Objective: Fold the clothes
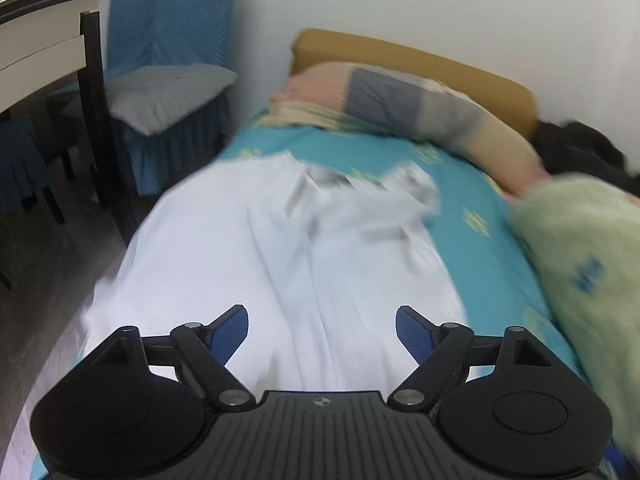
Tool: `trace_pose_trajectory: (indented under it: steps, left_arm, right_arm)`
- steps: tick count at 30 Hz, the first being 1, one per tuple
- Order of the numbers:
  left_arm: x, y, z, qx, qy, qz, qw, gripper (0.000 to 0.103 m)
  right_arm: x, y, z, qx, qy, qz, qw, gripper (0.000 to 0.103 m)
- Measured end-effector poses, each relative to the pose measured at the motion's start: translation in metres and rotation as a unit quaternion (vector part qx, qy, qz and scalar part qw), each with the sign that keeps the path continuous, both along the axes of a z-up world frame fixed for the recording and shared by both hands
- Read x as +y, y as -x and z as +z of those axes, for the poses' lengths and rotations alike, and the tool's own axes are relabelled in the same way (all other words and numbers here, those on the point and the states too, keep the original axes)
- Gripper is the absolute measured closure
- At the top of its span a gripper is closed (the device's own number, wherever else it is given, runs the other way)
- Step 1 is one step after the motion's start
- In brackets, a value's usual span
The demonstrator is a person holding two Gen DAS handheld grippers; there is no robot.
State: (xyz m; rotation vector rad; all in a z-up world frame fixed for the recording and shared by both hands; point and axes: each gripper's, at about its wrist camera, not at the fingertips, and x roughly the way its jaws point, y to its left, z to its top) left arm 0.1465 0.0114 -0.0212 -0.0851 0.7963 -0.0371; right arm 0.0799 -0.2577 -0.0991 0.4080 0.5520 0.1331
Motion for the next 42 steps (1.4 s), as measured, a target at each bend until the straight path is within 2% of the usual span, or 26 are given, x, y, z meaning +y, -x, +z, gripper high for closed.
trace_pose_trajectory:
  steps: [2, 4, 7, 12, 14, 17, 20, 23, 27, 33, 34, 35, 37, 39, 40, 42]
  left_arm:
    - [-0.003, 0.042, 0.013, 0.001, 0.002, -0.015, 0.9999, 0.012]
    - [-0.001, 0.078, 0.023, -0.022, 0.012, -0.026, 0.9993, 0.003]
    - [-0.002, 0.111, 0.031, -0.046, 0.019, -0.046, 0.9977, 0.000]
    - [-0.003, 0.128, 0.039, -0.061, 0.017, -0.069, 0.9956, 0.000]
    - [0.001, 0.130, 0.039, -0.076, 0.011, -0.076, 0.9941, 0.000]
    - [0.015, 0.123, 0.037, -0.079, 0.033, -0.083, 0.9928, 0.000]
    - [0.038, 0.117, 0.031, -0.073, 0.066, -0.086, 0.9914, 0.000]
    - [0.061, 0.111, 0.024, -0.077, 0.067, -0.072, 0.9922, 0.000]
    - [0.089, 0.101, 0.012, -0.084, 0.058, -0.052, 0.9935, 0.000]
    - [0.137, 0.078, -0.011, -0.081, 0.107, 0.018, 0.9908, 0.000]
    - [0.145, 0.074, -0.015, -0.080, 0.116, 0.030, 0.9896, 0.000]
    - [0.153, 0.070, -0.019, -0.080, 0.124, 0.042, 0.9881, 0.000]
    - [0.169, 0.062, -0.027, -0.079, 0.141, 0.066, 0.9846, 0.000]
    - [0.185, 0.055, -0.034, -0.077, 0.158, 0.090, 0.9802, 0.001]
    - [0.193, 0.051, -0.038, -0.077, 0.167, 0.102, 0.9777, 0.001]
    - [0.201, 0.052, -0.038, -0.088, 0.180, 0.119, 0.9723, 0.001]
  right_arm:
    - [0.004, 0.005, 0.005, -0.014, 0.008, 0.013, 1.000, 0.014]
    - [0.010, 0.012, 0.011, -0.028, 0.017, 0.027, 0.999, 0.014]
    - [0.016, 0.019, 0.020, -0.041, 0.024, 0.044, 0.998, 0.015]
    - [0.026, 0.029, 0.033, -0.051, 0.028, 0.069, 0.996, 0.019]
    - [0.030, 0.031, 0.036, -0.050, 0.025, 0.079, 0.995, 0.025]
    - [0.037, 0.017, 0.036, -0.032, 0.019, 0.092, 0.995, 0.026]
    - [0.052, -0.016, 0.039, -0.024, 0.018, 0.109, 0.994, 0.027]
    - [0.083, -0.068, 0.038, -0.021, 0.033, 0.140, 0.989, 0.026]
    - [0.140, -0.148, 0.020, 0.011, 0.062, 0.176, 0.982, 0.026]
    - [0.213, -0.233, -0.018, 0.034, 0.130, 0.181, 0.974, 0.029]
    - [0.219, -0.242, -0.023, 0.038, 0.135, 0.174, 0.975, 0.031]
    - [0.225, -0.249, -0.027, 0.040, 0.139, 0.167, 0.975, 0.037]
    - [0.236, -0.258, -0.032, 0.037, 0.147, 0.160, 0.975, 0.061]
    - [0.250, -0.256, -0.031, 0.019, 0.165, 0.171, 0.971, 0.075]
    - [0.261, -0.253, -0.030, 0.010, 0.188, 0.183, 0.965, 0.080]
    - [0.284, -0.244, -0.026, -0.009, 0.225, 0.216, 0.950, 0.081]
